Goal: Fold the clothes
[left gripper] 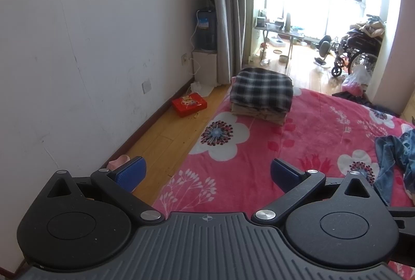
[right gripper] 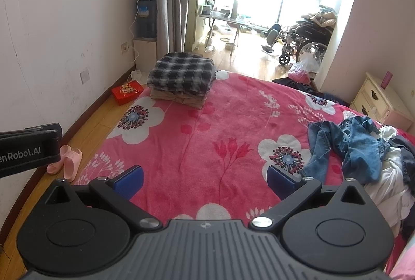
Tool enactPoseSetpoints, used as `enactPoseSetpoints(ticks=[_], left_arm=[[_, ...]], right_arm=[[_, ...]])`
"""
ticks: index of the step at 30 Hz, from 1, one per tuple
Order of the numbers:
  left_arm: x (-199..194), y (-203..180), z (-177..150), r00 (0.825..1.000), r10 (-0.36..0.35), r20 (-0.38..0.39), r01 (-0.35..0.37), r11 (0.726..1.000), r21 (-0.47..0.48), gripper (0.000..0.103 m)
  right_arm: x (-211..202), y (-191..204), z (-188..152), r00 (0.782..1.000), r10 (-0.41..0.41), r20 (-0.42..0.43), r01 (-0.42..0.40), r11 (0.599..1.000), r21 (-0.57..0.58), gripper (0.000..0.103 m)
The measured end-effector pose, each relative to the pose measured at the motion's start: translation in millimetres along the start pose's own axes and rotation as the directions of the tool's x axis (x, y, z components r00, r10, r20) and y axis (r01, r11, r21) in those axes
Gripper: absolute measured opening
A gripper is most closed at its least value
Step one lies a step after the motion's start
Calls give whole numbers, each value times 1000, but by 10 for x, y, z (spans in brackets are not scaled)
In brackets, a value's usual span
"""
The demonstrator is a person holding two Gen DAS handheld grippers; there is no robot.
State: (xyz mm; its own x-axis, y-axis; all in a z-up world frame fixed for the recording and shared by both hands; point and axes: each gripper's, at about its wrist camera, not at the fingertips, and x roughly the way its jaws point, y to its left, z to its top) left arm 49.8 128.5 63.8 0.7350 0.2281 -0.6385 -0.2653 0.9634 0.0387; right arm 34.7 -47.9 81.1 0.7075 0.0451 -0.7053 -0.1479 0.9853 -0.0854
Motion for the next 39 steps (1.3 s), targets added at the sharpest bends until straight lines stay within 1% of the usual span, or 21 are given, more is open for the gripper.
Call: enactPoseSetpoints(ticks=[13,39], left_arm=[[21,2,8,1000,9,-2,-9,1000,0,103],[34,17,-2,1000,1,1,-1,1000,-4,103]], right_arm=[[10,9,-23,1000,0,-6,0,1000,3,103],[11,43,-7,1000,-3,-1,3,1000,-8,103]])
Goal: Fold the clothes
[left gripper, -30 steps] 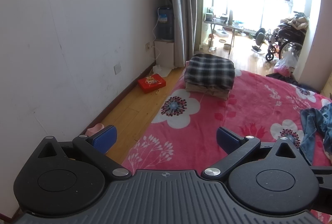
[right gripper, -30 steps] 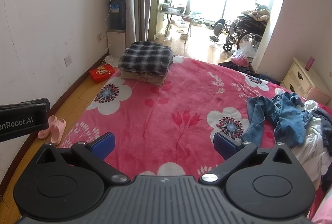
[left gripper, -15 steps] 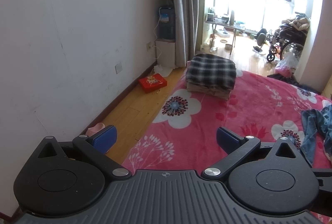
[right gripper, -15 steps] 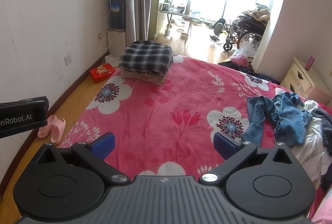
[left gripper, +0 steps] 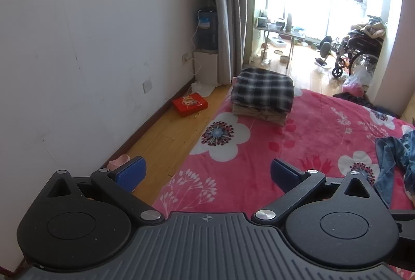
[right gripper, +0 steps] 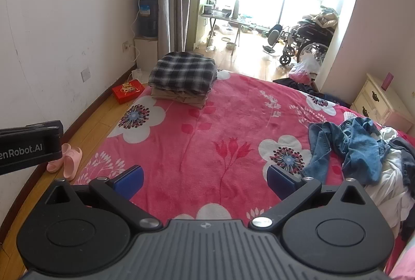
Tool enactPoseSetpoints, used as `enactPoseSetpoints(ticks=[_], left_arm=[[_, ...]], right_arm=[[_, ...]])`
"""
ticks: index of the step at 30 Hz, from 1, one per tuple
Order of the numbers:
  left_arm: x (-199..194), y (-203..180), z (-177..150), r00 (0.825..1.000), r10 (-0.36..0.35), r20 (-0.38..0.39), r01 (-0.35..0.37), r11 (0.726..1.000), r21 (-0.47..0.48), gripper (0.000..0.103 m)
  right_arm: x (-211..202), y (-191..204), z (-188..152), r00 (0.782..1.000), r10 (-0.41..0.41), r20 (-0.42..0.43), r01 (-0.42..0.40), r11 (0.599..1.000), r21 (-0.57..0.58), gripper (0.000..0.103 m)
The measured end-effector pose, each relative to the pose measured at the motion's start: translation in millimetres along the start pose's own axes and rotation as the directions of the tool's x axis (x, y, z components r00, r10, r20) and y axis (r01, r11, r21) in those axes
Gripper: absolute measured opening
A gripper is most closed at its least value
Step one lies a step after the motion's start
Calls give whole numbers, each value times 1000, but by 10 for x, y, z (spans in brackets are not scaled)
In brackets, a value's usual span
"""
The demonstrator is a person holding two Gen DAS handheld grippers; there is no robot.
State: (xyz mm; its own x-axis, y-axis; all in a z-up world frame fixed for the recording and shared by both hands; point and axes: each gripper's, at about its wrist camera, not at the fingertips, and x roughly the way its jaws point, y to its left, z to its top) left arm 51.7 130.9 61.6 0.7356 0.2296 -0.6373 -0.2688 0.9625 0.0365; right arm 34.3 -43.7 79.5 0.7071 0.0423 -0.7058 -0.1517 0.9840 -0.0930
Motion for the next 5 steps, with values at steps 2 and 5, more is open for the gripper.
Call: enactPoseSetpoints(ticks=[2,5], left_arm=[[-2,-6,4,1000,0,1,0,1000,-1,103],[-3,-12,4,1000,-2,0,2,1000,-2,103]], right_arm=[[3,-2,1,1000,1,0,-1,1000,1,103],[2,-9,13,1000,2,0,-2,1000,-1,103]])
